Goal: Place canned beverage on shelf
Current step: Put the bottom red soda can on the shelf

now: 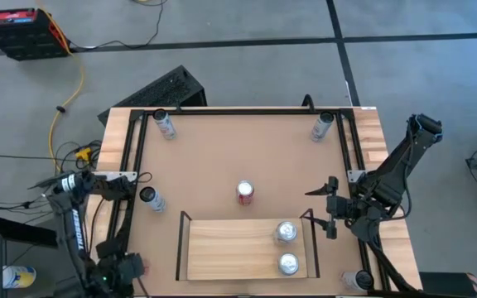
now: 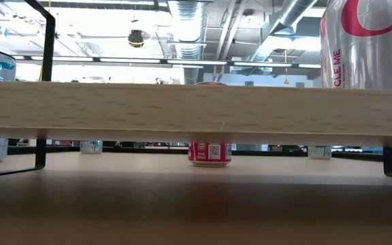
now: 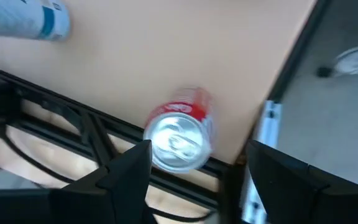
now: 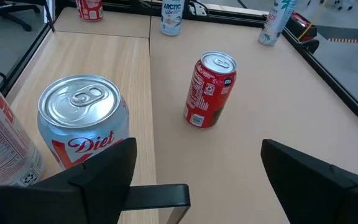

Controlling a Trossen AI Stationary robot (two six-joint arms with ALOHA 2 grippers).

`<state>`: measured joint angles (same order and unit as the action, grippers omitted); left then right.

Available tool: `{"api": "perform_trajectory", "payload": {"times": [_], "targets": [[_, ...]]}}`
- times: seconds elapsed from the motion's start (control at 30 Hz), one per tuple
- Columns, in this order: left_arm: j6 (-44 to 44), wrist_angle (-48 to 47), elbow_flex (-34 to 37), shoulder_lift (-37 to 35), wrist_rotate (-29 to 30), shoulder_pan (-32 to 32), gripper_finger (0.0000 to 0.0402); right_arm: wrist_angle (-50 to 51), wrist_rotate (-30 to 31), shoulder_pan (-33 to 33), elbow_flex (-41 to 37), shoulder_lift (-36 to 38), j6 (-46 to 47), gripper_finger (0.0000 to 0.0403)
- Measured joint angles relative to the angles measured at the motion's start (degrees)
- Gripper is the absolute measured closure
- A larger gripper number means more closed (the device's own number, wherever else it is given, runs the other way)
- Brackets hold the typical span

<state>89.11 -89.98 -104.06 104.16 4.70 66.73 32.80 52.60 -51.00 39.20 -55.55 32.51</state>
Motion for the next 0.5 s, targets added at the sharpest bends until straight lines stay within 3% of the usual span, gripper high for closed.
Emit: {"api": "perform_trajectory", "payload": {"times": [0.2, 0.5], "targets": [[-5.89, -0.04, 3.08, 0.02, 0.19, -0.94, 0.0155, -0.17, -0.07, 0.0, -0.04, -0.02, 0.0, 0.0033], [-1.83, 2.26, 3.34, 0.03, 0.55, -0.42, 0.0155, -0.2, -0.15, 0.0, -0.07, -0.04, -0.02, 0.0033]]}}
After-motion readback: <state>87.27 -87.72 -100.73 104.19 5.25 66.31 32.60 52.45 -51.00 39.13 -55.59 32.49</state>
